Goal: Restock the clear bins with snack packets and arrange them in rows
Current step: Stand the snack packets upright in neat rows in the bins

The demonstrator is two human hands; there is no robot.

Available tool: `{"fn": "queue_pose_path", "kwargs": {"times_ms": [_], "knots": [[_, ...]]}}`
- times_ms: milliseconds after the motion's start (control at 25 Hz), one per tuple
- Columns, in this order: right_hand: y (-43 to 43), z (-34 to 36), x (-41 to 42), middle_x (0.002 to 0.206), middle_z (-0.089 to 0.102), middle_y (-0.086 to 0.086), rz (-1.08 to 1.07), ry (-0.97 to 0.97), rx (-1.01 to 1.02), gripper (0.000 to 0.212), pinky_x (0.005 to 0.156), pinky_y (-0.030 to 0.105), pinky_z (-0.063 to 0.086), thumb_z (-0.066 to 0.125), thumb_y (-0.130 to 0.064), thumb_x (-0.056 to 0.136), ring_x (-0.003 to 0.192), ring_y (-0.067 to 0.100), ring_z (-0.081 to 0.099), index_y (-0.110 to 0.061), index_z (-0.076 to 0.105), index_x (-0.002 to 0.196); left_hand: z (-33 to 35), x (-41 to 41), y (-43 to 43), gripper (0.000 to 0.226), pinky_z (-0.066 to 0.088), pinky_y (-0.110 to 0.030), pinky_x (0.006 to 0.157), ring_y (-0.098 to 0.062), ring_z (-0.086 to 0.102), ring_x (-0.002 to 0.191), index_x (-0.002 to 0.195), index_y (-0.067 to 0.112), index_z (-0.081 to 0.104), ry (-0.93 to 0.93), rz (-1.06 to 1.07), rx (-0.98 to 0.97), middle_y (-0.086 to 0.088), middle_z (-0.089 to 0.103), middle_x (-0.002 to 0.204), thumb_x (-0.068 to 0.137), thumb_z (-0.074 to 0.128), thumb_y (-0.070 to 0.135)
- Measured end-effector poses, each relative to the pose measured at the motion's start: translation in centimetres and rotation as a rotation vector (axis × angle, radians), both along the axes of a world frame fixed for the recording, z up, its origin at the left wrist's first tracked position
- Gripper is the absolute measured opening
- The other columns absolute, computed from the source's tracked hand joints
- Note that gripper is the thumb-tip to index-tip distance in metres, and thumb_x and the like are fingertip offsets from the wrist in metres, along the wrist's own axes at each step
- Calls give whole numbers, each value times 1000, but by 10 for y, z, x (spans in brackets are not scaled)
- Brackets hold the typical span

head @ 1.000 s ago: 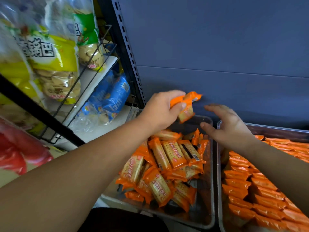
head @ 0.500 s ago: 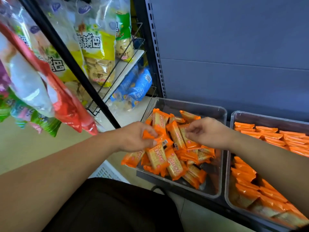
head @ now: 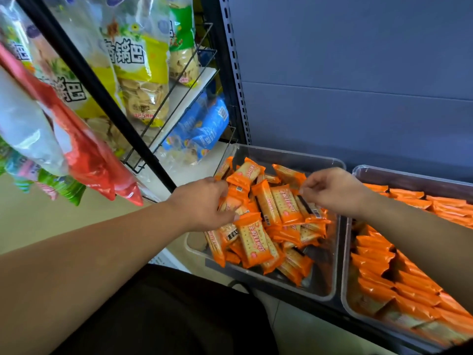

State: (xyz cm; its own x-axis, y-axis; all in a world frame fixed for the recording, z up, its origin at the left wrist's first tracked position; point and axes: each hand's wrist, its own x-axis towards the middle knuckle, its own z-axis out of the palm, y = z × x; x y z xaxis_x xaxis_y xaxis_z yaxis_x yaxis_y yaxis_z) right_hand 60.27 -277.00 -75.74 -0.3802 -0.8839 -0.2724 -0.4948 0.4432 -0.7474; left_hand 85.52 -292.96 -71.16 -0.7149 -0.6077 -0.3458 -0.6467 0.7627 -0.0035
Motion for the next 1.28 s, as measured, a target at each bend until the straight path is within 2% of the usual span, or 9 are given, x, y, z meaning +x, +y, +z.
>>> {"fn": "queue_pose_path", "kwargs": {"times_ms": [80,240,440,640,720,880,1000,1080,1280], "knots": [[-2,1,8,87,74,-10,44,-11,0,9,70,20,53,71,-29,97,84,5,69,-27,78,92,2,8,4,60,56,-37,79,-19,63,97,116,30,54,-41,-9,11,7,60,106,80,67,77],[-4,3,28,86,74,-9,156,20,52,5,79,30,59,75,-32,93,84,9,70,-29,77,91,0,26,9,58,63,-41,75,-22,71,87,112,27,54,-73,155,343,3,63,103,73,91,50],[0,5,59,91,73,-11,323,52,120,11,80,29,58,73,-40,94,88,7,68,-30,77,93,-20,33,6,34,53,-36,80,-21,62,95,91,25,53,-154,-3,182,2,63,100,87,81,44],[4,5,62,88,72,-8,399,17,265,15,79,29,56,73,-40,95,89,9,68,-26,77,91,-3,29,9,20,55,-30,76,-12,64,91,90,31,65,131,-47,275,12,64,92,90,76,47],[6,11,51,81,74,-4,343,-55,248,16,71,30,58,74,-37,95,80,11,71,-22,77,90,-5,25,22,25,55,-30,71,-11,63,84,85,28,66,18,-179,363,10,65,88,87,78,50],[12,23,23,82,76,6,190,-131,164,16,59,33,61,71,-28,98,68,18,71,-16,76,89,-10,11,25,29,49,-31,66,-10,59,77,82,23,65,-158,-216,211,9,66,81,85,81,48],[17,22,-8,72,73,1,-9,-11,48,19,53,24,50,70,-25,96,55,9,63,-16,74,80,3,-13,31,24,53,-27,65,-2,62,70,80,24,72,105,-114,378,13,67,72,84,82,46],[20,12,-28,68,70,-5,-157,82,-22,21,59,22,46,71,-25,94,60,9,62,-22,72,73,7,-55,29,18,56,-32,73,-5,65,77,83,27,73,327,-153,291,13,67,77,89,77,43],[28,-12,-56,70,65,-9,-364,108,-132,10,51,8,42,71,-29,95,63,4,59,-29,68,85,-35,-193,20,34,54,-42,91,-27,65,109,118,22,72,222,-433,148,-3,68,112,92,69,43]]}}
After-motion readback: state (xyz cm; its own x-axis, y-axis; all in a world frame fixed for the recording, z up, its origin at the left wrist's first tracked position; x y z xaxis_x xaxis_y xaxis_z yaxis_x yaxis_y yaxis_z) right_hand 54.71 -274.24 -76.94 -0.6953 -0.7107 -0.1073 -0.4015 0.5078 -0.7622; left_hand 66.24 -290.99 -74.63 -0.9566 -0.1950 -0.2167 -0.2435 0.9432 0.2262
